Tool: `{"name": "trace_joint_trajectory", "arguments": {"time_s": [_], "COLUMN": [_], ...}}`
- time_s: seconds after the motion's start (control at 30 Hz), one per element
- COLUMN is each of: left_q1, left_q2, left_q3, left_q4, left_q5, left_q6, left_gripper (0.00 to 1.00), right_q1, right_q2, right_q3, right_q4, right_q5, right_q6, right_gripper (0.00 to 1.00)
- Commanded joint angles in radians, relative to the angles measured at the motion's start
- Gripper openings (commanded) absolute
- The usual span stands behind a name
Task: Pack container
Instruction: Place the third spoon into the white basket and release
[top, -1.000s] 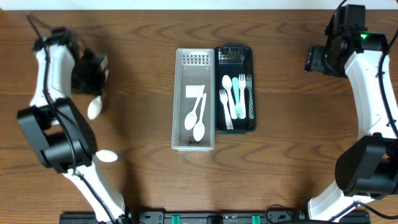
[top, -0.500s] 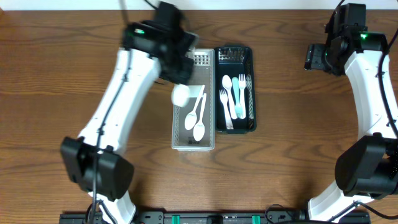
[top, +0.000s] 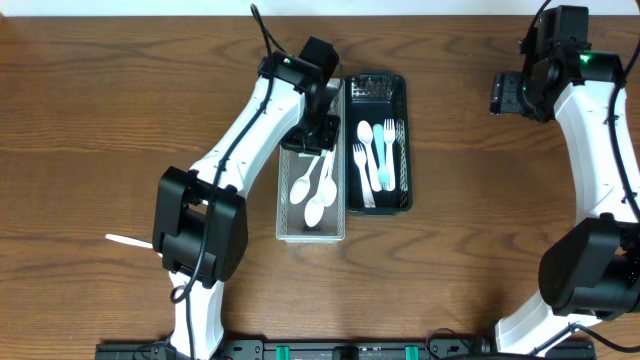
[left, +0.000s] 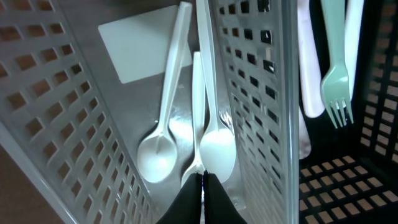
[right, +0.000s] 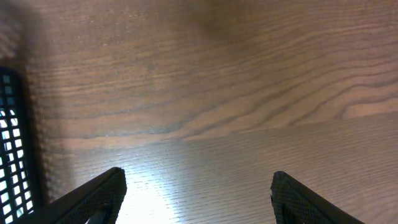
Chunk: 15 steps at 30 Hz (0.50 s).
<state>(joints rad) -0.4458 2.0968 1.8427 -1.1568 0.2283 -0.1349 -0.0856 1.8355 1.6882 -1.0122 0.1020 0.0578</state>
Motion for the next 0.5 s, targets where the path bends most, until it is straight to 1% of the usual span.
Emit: {"name": "trace_joint_trajectory", "arguments": {"time_s": [0.0,0.1,0.23,0.3,0.33,0.37,0.4,0.43,0.47], "left_q1": [0.010,0.029,0.080,0.127,0.161,0.195,0.237,0.277,0.325], "left_q2": [-0.038,-0.092,-0.211,-0.274,-0.304,-0.327,-0.350,-0.367,-0.382], "left_q3": [0.008,0.019,0.023,0.023,0.023,0.023,0.023,0.023,0.023], "left_q4": [-0.005,-0.021,-0.044,-0.054,-0.059,-0.066,-0.078,-0.092,-0.111], "left_q5": [-0.030,-0.085,-0.217,-0.273,-0.282,-0.282,-0.282,-0.282,-0.281], "left_q6": [-0.014,-0.012,-0.016,-0.084,-0.134,-0.178,-0.233,-0.290,-0.353], "left_gripper": [0.06,0.06,0.06,0.07,0.13,0.26,0.57,0.90,0.98], "right_q1": [-0.008,-0.008,-0.008,-0.008,-0.008,-0.008,-0.008,-0.008,-0.008], "right_q2": [-0.001,-0.001,-0.001,-0.001,-0.001,-0.001,-0.001,-0.001,-0.001], "right_q3": [0.009,0.009,0.009,0.009,0.009,0.009,0.009,0.009,0.009], "right_q4": [-0.001,-0.001,0.000,0.000,0.000,0.000,0.000,-0.001,-0.001], "right_q5": [0.003,0.003,0.003,0.003,0.003,0.003,0.003,0.003,0.003], "right_q6": [-0.023,-0.031,-0.031,-0.031,-0.031,-0.031,-0.030,-0.030,-0.031], "right_gripper": [0.78,0.78,0.78,0.78,0.78,0.79,0.79,0.79,0.79]}}
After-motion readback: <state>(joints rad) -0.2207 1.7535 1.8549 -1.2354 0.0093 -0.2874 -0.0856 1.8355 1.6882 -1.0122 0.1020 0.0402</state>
